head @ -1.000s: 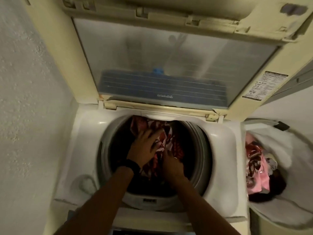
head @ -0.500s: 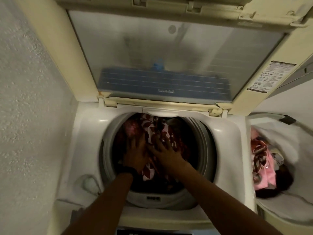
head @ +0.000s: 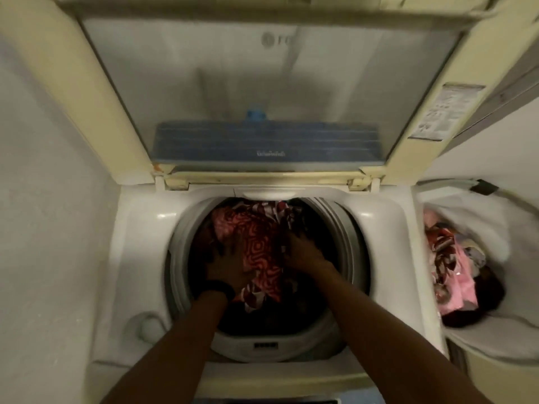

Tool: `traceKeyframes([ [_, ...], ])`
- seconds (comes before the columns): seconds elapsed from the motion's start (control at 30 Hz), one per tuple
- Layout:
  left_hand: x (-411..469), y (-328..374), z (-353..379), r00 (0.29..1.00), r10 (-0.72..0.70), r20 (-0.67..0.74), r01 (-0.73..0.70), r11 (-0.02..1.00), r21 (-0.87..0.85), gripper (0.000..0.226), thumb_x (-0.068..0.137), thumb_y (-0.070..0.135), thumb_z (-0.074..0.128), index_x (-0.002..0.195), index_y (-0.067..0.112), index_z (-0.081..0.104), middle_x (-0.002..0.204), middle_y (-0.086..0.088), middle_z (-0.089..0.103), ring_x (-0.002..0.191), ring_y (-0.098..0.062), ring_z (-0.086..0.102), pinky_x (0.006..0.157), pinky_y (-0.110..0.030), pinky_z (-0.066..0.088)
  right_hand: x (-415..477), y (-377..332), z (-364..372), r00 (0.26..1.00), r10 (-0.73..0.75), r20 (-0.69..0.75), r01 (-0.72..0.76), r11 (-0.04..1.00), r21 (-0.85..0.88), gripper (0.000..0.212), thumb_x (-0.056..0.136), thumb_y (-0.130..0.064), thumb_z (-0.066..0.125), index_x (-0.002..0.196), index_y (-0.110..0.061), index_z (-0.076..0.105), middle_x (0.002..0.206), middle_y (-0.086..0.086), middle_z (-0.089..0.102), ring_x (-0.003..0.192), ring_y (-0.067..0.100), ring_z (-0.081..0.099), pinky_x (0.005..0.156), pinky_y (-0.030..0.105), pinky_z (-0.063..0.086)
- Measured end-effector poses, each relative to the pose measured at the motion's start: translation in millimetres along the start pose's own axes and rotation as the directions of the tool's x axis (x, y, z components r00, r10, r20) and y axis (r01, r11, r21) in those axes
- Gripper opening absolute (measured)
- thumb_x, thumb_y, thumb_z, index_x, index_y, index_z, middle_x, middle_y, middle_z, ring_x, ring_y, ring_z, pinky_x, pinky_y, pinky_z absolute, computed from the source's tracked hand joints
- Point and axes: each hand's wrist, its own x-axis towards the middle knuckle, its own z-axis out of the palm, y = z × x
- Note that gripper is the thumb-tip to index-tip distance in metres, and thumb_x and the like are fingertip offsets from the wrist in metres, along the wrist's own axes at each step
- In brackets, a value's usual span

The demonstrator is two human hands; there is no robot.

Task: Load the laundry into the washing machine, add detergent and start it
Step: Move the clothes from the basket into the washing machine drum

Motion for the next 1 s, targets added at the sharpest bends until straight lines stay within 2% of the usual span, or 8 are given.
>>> traceKeyframes([
  [0.1,-37,34,-42,0.979,0.102,-0.178,-0.096,0.994,0.042,0.094,0.093,0.066,0.049,0.164,0.031,-0.001,0.171,-0.011,0.011,0.152,-0.041,0.022,0.115,-0.058,0.036,-45,-23,-32,0.986,-0.084,-0.144,0.109,0.978,0.179,0.095,0.088,-0.043,0.074,0.163,-0.035,0.015,0.165,0.012,0.026,0.145,0.038,0.039,0.115,0.049,0.040],
  [0.23,-79,84,-98,0.912,0.240,-0.331,-0.246,0.969,0.025,0.081,0.096,0.069,0.040,0.163,0.033,0.013,0.167,-0.006,0.027,0.148,-0.031,0.036,0.112,-0.054,0.042,-115,-36,-81,0.911,-0.149,-0.384,0.285,0.902,0.326,0.073,0.090,-0.033,0.075,0.154,-0.023,0.041,0.151,0.003,0.050,0.137,0.019,0.048,0.117,0.038,0.038],
  [0.33,-108,131,-121,0.861,0.346,-0.373,-0.364,0.931,0.023,0.071,0.100,0.060,0.046,0.161,0.028,0.028,0.160,-0.006,0.043,0.140,-0.026,0.049,0.110,-0.044,0.046,-166,-22,-111,0.835,-0.160,-0.527,0.394,0.842,0.368,0.057,0.091,-0.026,0.075,0.143,-0.023,0.053,0.138,-0.006,0.060,0.125,0.007,0.054,0.112,0.031,0.043],
  [0.53,-138,233,-127,0.789,0.487,-0.374,-0.508,0.860,0.050,0.064,0.101,0.053,0.053,0.158,0.029,0.036,0.141,-0.002,0.061,0.118,-0.023,0.064,0.097,-0.036,0.051,-231,41,-154,0.726,0.006,-0.688,0.410,0.799,0.440,0.040,0.094,-0.029,0.072,0.132,-0.023,0.062,0.131,-0.011,0.064,0.121,0.009,0.059,0.099,0.027,0.051],
  [0.67,-143,305,-115,0.759,0.552,-0.344,-0.565,0.822,0.072,0.063,0.102,0.056,0.050,0.158,0.030,0.035,0.151,-0.003,0.055,0.130,-0.025,0.058,0.105,-0.039,0.046,-254,94,-178,0.673,0.102,-0.733,0.399,0.784,0.475,0.033,0.096,-0.027,0.070,0.128,-0.022,0.063,0.120,-0.013,0.066,0.112,0.005,0.061,0.088,0.015,0.050],
  [0.8,-131,367,-95,0.734,0.606,-0.308,-0.601,0.790,0.123,0.059,0.104,0.049,0.052,0.157,0.029,0.038,0.145,-0.006,0.060,0.125,-0.031,0.061,0.101,-0.045,0.051,-261,156,-198,0.673,0.167,-0.721,0.383,0.755,0.532,0.033,0.096,-0.020,0.070,0.128,-0.019,0.064,0.115,-0.007,0.069,0.102,-0.001,0.064,0.088,0.016,0.050],
  [0.93,-111,421,-59,0.775,0.584,-0.243,-0.580,0.809,0.094,0.058,0.103,0.043,0.054,0.157,0.029,0.039,0.143,-0.007,0.061,0.122,-0.032,0.062,0.097,-0.043,0.052,-254,231,-207,0.728,0.233,-0.645,0.288,0.750,0.595,0.022,0.096,-0.006,0.067,0.117,-0.013,0.063,0.099,-0.008,0.068,0.088,-0.011,0.064,0.079,0.005,0.048],
  [1.0,-96,442,-33,0.803,0.563,-0.198,-0.566,0.823,0.048,0.056,0.104,0.043,0.053,0.157,0.029,0.040,0.146,-0.007,0.059,0.125,-0.030,0.060,0.101,-0.041,0.051,-236,274,-198,0.770,0.275,-0.575,0.199,0.753,0.627,0.018,0.095,-0.007,0.066,0.113,-0.010,0.067,0.099,-0.003,0.072,0.090,0.000,0.067,0.086,0.019,0.054],
])
